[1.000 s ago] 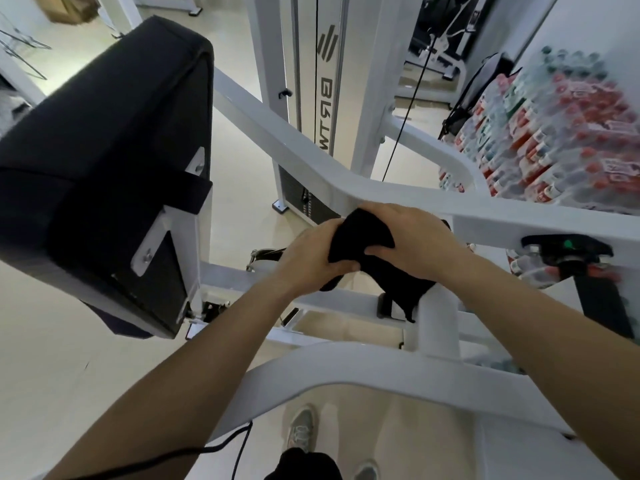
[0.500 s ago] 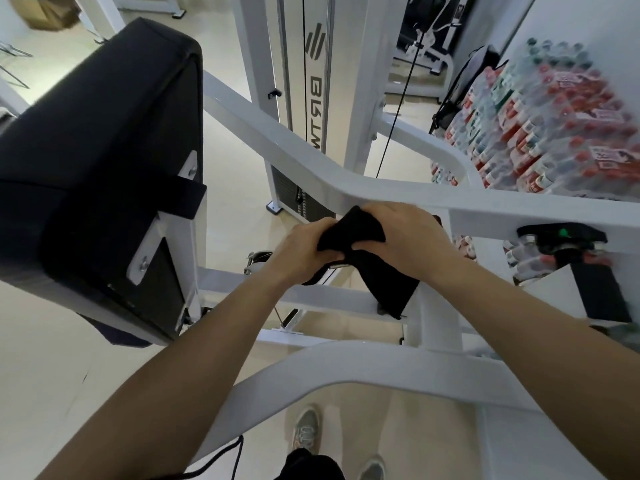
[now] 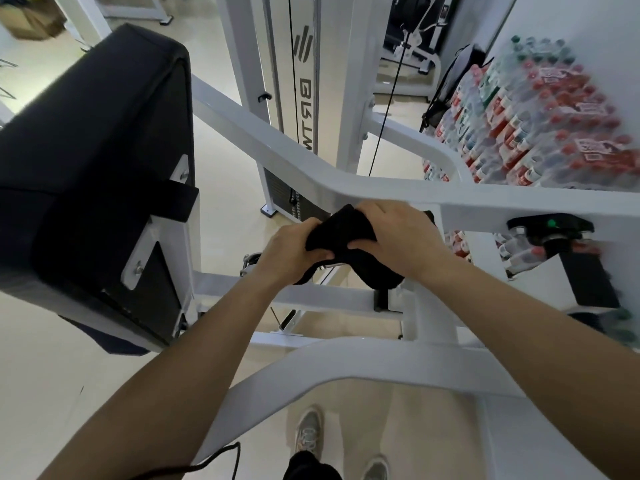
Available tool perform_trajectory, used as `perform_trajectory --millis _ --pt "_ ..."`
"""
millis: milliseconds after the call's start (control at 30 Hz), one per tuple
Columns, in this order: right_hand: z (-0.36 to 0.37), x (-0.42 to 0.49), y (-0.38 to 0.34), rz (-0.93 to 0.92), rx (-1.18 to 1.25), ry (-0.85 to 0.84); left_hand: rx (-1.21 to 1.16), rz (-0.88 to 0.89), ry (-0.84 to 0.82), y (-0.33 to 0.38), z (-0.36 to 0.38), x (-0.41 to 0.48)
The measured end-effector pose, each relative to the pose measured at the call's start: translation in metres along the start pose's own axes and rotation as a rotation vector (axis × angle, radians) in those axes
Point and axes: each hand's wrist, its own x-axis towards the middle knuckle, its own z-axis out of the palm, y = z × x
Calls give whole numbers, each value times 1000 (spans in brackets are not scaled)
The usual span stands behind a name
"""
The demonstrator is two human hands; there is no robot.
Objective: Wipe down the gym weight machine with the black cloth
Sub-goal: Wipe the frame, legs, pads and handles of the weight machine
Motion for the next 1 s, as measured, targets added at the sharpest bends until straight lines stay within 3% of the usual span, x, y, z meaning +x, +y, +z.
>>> perform_trajectory --millis 200,533,700,900,1000 --pt "-16 -17 31 -26 48 -102 -154 34 24 39 4 5" --pt "0 -7 7 -14 14 34 -27 -19 8 28 -15 -4" --pt "-19 -19 21 -41 142 62 -32 64 89 59 -40 -7" --pt "-44 -27 24 -31 105 173 89 200 80 87 -54 -17" --pt "-53 -36 32 38 188 259 72 226 198 111 -58 -13"
